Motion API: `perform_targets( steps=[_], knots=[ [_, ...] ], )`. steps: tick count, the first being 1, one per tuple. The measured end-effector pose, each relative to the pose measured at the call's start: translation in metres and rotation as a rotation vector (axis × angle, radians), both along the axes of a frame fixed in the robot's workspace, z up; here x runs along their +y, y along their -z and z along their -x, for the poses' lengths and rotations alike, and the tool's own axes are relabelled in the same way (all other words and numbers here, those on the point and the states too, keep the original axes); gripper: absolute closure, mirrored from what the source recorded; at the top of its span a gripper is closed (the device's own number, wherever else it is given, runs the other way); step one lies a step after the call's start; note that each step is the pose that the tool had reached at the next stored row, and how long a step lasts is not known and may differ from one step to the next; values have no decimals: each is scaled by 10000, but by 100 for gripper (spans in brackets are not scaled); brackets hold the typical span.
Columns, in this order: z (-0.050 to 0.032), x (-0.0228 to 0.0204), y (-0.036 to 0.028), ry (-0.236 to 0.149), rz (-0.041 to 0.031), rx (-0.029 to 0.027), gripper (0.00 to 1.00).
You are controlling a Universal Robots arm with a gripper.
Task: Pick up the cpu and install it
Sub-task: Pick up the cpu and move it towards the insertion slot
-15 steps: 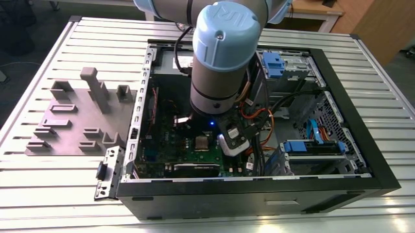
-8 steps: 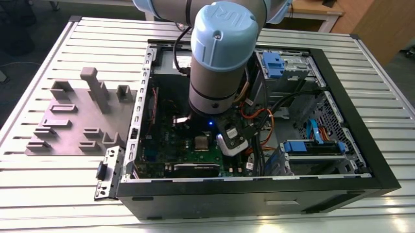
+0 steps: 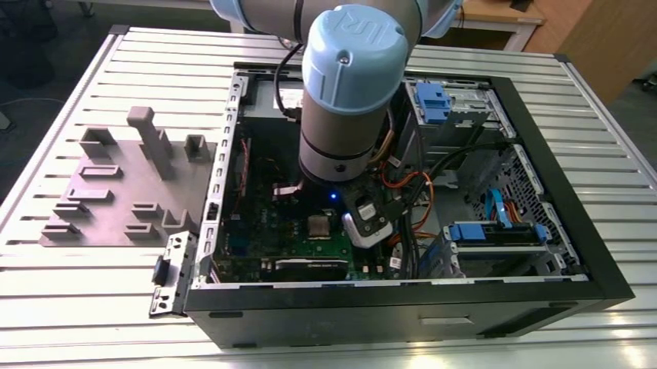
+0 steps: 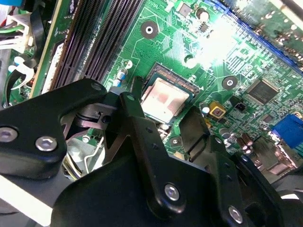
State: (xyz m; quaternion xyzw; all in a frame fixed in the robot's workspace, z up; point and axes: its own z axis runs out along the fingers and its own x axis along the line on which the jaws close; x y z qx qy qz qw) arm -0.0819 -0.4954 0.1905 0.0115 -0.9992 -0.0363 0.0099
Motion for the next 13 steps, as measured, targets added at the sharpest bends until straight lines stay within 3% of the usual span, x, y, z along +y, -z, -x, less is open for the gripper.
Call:
perform_targets(
  steps=[5, 6, 8, 13],
  knots=[
    [0, 0, 24, 9, 15, 2, 43],
    [0, 0, 24, 9, 18, 2, 49],
    [0, 1, 25, 8, 23, 0, 51],
    [1, 2, 18, 10, 76, -2, 51]
  ],
)
